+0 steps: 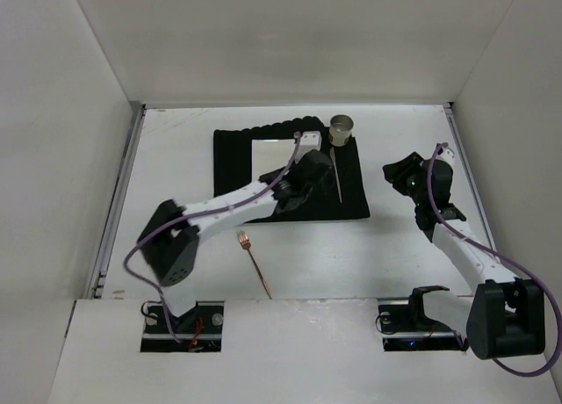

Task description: Set the dinner table for one person

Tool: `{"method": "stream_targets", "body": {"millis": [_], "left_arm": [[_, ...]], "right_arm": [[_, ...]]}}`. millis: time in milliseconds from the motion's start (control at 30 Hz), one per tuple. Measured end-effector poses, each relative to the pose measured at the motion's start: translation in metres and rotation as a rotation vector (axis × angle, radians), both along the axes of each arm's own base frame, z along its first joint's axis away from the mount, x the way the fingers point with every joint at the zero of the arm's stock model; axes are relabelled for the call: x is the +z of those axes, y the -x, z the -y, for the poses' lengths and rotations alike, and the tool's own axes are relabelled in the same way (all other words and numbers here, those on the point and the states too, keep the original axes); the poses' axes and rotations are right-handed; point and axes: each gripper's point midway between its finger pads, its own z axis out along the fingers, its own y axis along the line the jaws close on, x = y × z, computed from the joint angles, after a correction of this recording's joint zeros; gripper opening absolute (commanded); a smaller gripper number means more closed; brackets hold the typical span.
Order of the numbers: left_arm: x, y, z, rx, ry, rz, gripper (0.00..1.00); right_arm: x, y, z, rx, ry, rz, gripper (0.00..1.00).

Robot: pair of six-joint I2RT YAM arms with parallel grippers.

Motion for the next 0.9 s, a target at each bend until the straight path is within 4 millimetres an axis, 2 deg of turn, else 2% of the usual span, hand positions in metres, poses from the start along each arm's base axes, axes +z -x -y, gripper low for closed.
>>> {"method": "stream_targets", "body": {"millis": [100, 200, 300, 500, 633, 900], "left_arm": [[0.027, 0.034, -0.038, 0.000, 0.034, 0.075, 0.16], [0.030, 0.070, -0.082, 0.024, 0.041, 0.106, 0.14], [0.015, 0.101, -0.126, 0.082, 0.027, 0.084, 0.14], [-0.039, 0.150, -0.196, 0.251, -0.015, -0.051, 0.30], [-0.067, 0.174, -0.214, 0.328, -0.054, -0.138, 0.32], [-0.106, 0.206, -0.204, 0.369, -0.122, -0.236, 0.33]], "right_arm": [[0.000, 0.000, 0.000, 0.000, 0.000, 0.000, 0.42], [0.000, 0.000, 0.000, 0.000, -0.001, 0.000, 0.39], [0.000, 0.000, 0.000, -0.001, -0.002, 0.001, 0.38], [0.003, -0.002, 0.000, -0.001, -0.002, 0.015, 0.42], [-0.002, -0.003, -0.001, 0.002, -0.002, 0.003, 0.42], [-0.005, -0.004, -0.002, 0.004, -0.001, -0.005, 0.43]]}}
